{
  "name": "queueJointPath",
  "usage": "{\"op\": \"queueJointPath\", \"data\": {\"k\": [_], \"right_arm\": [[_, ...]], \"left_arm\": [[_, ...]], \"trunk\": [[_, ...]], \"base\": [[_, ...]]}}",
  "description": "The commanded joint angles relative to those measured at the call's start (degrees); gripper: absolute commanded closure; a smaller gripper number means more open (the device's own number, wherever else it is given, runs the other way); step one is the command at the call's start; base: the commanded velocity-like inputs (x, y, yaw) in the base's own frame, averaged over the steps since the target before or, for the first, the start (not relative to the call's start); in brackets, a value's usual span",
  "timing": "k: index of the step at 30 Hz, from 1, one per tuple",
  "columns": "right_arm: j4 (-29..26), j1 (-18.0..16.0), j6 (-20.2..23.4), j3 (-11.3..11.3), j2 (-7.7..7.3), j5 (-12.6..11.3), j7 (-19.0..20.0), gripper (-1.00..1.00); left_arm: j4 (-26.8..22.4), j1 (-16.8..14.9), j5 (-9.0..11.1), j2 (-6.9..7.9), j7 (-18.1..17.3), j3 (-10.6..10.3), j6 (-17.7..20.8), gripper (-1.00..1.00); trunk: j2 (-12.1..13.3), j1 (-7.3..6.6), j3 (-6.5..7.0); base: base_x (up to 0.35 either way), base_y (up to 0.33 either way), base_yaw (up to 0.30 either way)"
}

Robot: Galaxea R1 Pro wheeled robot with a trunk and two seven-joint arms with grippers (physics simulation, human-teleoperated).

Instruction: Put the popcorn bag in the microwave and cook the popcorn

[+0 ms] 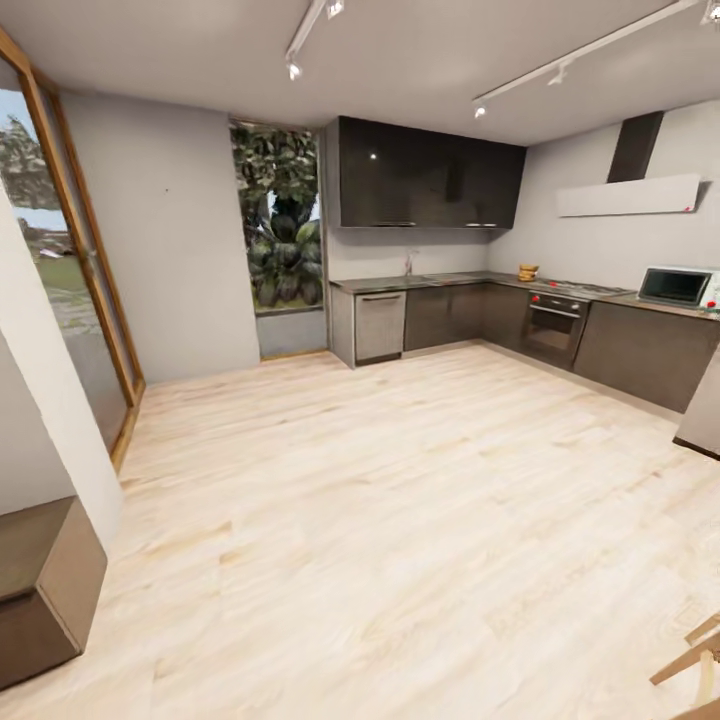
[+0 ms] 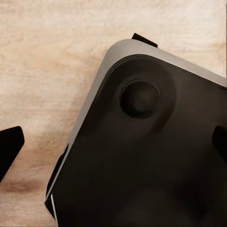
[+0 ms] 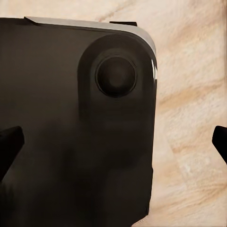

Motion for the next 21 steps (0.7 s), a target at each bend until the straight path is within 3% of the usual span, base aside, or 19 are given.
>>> {"op": "queueJointPath", "data": {"k": [1,21], "right_arm": [[0.0,0.0,-0.2,0.1,0.0,0.0,0.0,-1.0],[0.0,0.0,-0.2,0.1,0.0,0.1,0.0,-1.0]], "left_arm": [[0.0,0.0,-0.1,-0.02,0.0,0.4,-0.1,-1.0],[0.1,0.0,-0.1,-0.02,0.0,0.5,-0.1,-1.0]], "trunk": [[0.0,0.03,-0.04],[0.0,0.03,-0.04]], "base": [[0.332,0.0,-0.243],[0.332,0.0,-0.243]]}}
